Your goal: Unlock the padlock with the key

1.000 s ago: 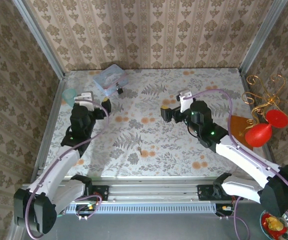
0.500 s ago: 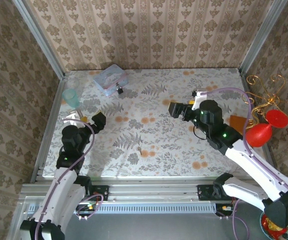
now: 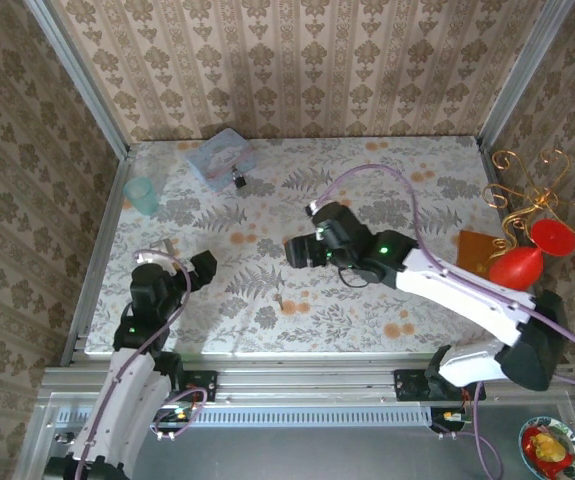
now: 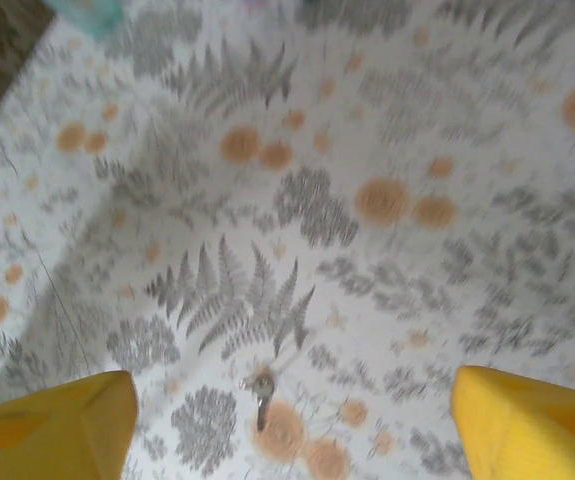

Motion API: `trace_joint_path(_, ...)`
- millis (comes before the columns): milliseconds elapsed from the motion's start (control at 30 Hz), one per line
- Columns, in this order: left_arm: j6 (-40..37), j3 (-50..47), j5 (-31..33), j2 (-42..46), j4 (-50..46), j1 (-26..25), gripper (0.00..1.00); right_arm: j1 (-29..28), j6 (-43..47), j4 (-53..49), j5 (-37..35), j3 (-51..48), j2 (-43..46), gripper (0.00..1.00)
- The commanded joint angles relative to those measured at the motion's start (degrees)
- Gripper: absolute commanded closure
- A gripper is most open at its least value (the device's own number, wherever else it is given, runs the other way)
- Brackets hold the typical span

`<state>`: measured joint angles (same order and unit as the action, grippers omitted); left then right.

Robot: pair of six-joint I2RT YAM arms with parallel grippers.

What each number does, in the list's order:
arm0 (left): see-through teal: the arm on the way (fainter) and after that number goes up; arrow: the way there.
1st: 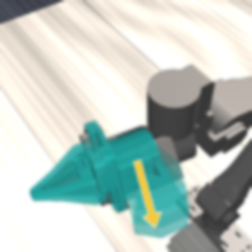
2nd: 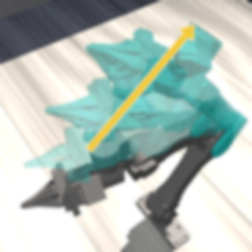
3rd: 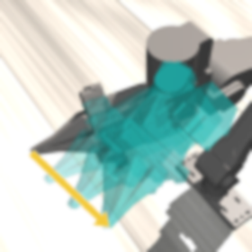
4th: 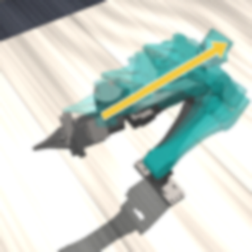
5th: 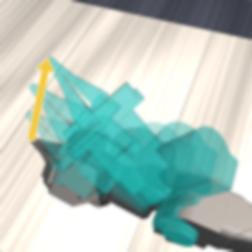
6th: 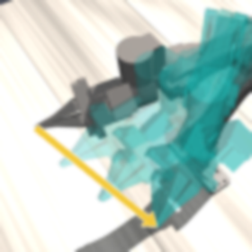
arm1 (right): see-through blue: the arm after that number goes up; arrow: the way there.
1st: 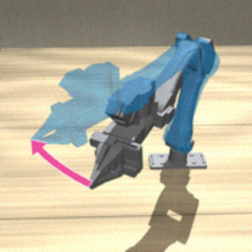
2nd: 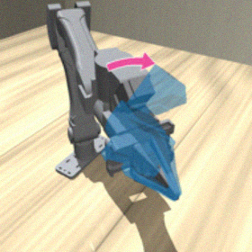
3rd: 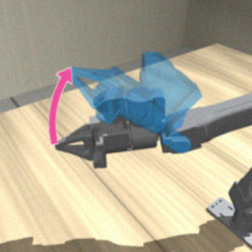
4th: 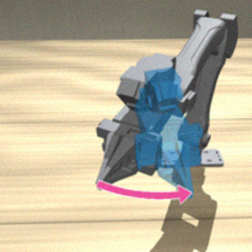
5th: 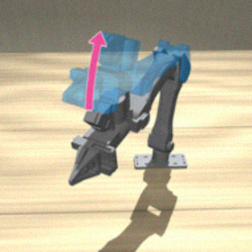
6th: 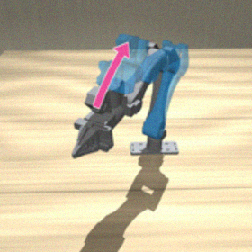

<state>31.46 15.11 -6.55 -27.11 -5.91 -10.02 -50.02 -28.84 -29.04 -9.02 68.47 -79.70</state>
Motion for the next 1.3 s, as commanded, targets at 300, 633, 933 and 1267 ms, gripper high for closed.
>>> trace_joint_path(300, -1.83, -2.53, 3.89, 10.93, -4.87, 0.19, 0.0, -7.55, 9.78, -19.63, 3.94, 17.7, -26.44, 0.36)
trace_joint_path(633, -2.63, -0.96, 9.06, 13.31, -9.27, -1.88, 0.0, -8.43, 20.28, -25.21, 5.34, 25.1, -37.06, 0.49)
trace_joint_path(933, -2.58, -0.79, 11.18, 13.51, -9.95, -2.81, 0.0, -7.57, 23.38, -27.73, 3.78, 30.11, -42.94, 0.57)
trace_joint_path(1267, -2.11, -1.15, 14.74, 13.64, -11.11, -2.81, 0.0, -7.02, 25.41, -28.69, 3.9, 31.86, -46.15, 0.59)
